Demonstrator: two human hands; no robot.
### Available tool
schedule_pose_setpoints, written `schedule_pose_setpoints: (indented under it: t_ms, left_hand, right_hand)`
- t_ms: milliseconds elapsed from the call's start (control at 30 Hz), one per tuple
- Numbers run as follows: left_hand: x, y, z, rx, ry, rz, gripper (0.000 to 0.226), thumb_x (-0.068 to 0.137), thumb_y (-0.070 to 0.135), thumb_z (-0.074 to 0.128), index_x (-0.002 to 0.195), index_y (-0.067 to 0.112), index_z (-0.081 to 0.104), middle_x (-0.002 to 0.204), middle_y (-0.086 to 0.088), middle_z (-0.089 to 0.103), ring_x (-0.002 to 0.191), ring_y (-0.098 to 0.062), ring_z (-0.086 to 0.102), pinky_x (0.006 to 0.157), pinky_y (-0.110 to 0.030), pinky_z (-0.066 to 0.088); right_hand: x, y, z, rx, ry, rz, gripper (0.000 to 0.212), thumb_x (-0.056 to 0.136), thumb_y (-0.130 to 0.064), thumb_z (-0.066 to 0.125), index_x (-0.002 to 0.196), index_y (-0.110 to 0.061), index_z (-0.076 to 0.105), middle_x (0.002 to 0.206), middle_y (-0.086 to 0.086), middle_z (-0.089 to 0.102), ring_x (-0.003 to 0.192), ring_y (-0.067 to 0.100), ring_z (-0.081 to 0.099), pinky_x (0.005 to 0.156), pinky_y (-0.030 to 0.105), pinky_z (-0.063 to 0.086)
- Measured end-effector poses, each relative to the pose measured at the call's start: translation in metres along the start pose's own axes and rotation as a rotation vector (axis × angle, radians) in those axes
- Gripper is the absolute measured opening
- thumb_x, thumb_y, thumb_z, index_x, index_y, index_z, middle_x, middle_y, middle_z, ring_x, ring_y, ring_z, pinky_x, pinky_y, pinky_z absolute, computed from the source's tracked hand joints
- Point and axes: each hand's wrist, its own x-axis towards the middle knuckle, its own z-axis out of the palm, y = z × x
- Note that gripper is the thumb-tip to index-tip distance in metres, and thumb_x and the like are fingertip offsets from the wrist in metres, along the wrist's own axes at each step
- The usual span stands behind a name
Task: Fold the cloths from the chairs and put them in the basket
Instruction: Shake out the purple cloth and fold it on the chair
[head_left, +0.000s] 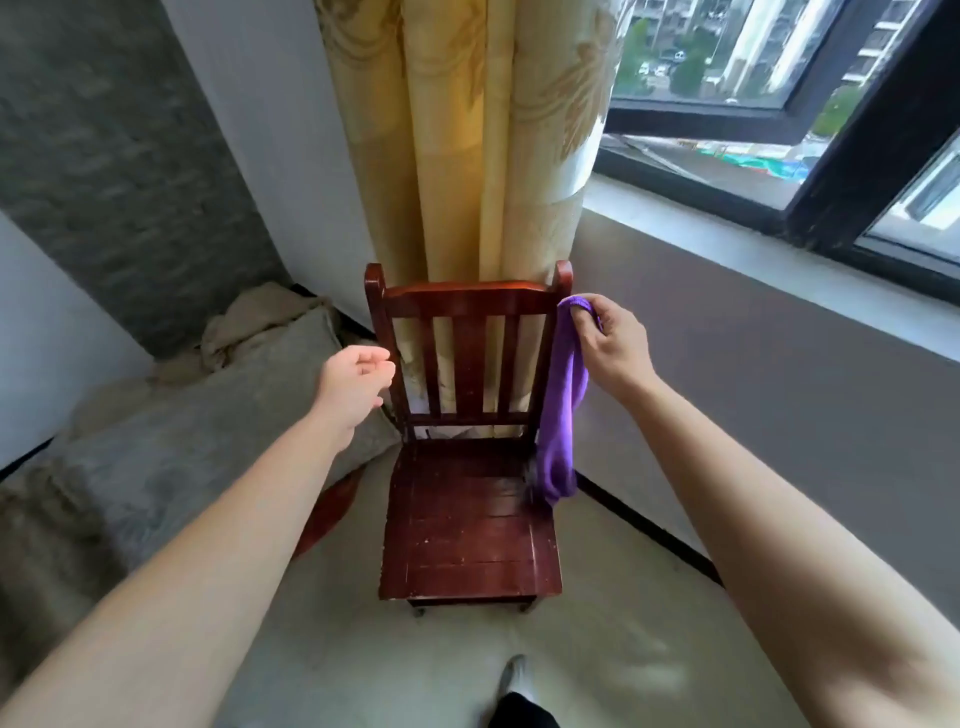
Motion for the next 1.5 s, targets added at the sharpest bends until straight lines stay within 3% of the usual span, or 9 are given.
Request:
schedule_pose_setpoints:
  t_ms: [133,400,633,733,900,1067,1200,1333,1500]
  left_hand:
    - [-0.049,-0.004,0.004,0.079,-0.191,0.094,0.029,0.09,0.014,0.064,0.119,0.016,0.061,0.107,-0.006,0.064,0.096,-0.017,0.061,0.079,-0.034,0.052]
    - [-0.112,-0.033,0.0,0.154,-0.342,0.145,0.06,0.088,0.017,0.068,0.142,0.02,0.04,0.134,-0.01,0.049,0.12,-0.023,0.052,0.095,-0.038,0.048]
    - [-0.148,-0.053,0.004,0.352,-0.606,0.137,0.118,0.066,0.052,0.084,0.153,0.042,0.004,0.157,-0.003,0.008,0.145,-0.024,0.018,0.118,-0.043,0.022]
    - [-0.159,-0.064,0.015,0.373,-0.718,0.25,0.088,0.054,0.07,0.082,0.131,0.054,0.045,0.144,0.005,0.044,0.137,-0.024,0.038,0.111,-0.051,0.036]
    - [-0.162,-0.069,0.008,0.185,-0.522,0.286,0.016,0.08,0.041,0.074,0.09,0.028,0.075,0.093,-0.001,0.076,0.083,-0.01,0.065,0.087,-0.045,0.054]
    - [-0.146,-0.029,-0.027,0.178,-0.31,0.48,0.021,0.079,0.014,0.079,0.073,0.031,0.068,0.066,0.013,0.066,0.058,0.008,0.051,0.061,-0.023,0.044]
    - [-0.13,0.017,-0.056,0.074,-0.129,0.562,0.017,0.079,0.016,0.079,0.075,0.029,0.07,0.07,0.005,0.067,0.063,-0.002,0.057,0.066,-0.03,0.049]
    - [-0.131,0.048,-0.075,0.146,0.007,0.706,0.006,0.084,0.017,0.074,0.089,0.014,0.072,0.072,0.003,0.067,0.059,0.006,0.057,0.06,-0.019,0.048]
    - [-0.13,0.042,-0.087,0.23,0.206,0.778,0.013,0.082,0.032,0.073,0.092,0.025,0.073,0.084,0.003,0.072,0.078,-0.02,0.066,0.069,-0.034,0.052]
  right_hand:
    - [-0.045,-0.047,-0.043,0.232,-0.073,0.042,0.024,0.102,-0.024,0.048,0.091,-0.028,0.069,0.09,-0.007,0.068,0.084,0.008,0.059,0.083,0.027,0.047]
    - [-0.13,-0.098,-0.078,0.434,-0.226,0.053,0.025,0.106,-0.018,0.043,0.114,-0.011,0.065,0.103,0.001,0.069,0.093,0.009,0.063,0.083,0.023,0.053]
    - [-0.172,-0.117,-0.09,0.72,-0.305,0.173,0.027,0.105,-0.021,0.044,0.117,-0.011,0.066,0.105,0.008,0.071,0.095,0.014,0.067,0.088,0.029,0.055]
    - [-0.176,-0.115,-0.088,0.81,-0.331,0.178,0.026,0.105,-0.02,0.045,0.114,-0.01,0.068,0.103,0.008,0.072,0.093,0.014,0.068,0.094,0.031,0.053]
    - [-0.165,-0.099,-0.078,0.444,-0.051,0.148,0.027,0.104,-0.028,0.045,0.103,-0.021,0.071,0.091,-0.002,0.071,0.084,0.01,0.063,0.083,0.032,0.053]
    - [-0.154,-0.086,-0.08,0.134,0.21,0.102,0.027,0.102,-0.029,0.045,0.092,-0.016,0.067,0.078,-0.009,0.06,0.076,0.01,0.052,0.07,0.028,0.043]
    - [-0.146,-0.09,-0.084,0.17,0.319,0.096,0.027,0.1,-0.033,0.048,0.094,-0.017,0.069,0.086,-0.004,0.068,0.082,0.012,0.059,0.083,0.037,0.05]
    - [-0.147,-0.1,-0.084,0.202,0.402,0.049,0.026,0.101,-0.034,0.049,0.086,-0.018,0.063,0.074,-0.01,0.06,0.07,0.005,0.051,0.069,0.023,0.043]
    - [-0.156,-0.1,-0.075,0.205,0.435,0.021,0.025,0.1,-0.037,0.051,0.082,-0.023,0.06,0.07,-0.014,0.056,0.064,-0.002,0.048,0.065,0.018,0.04]
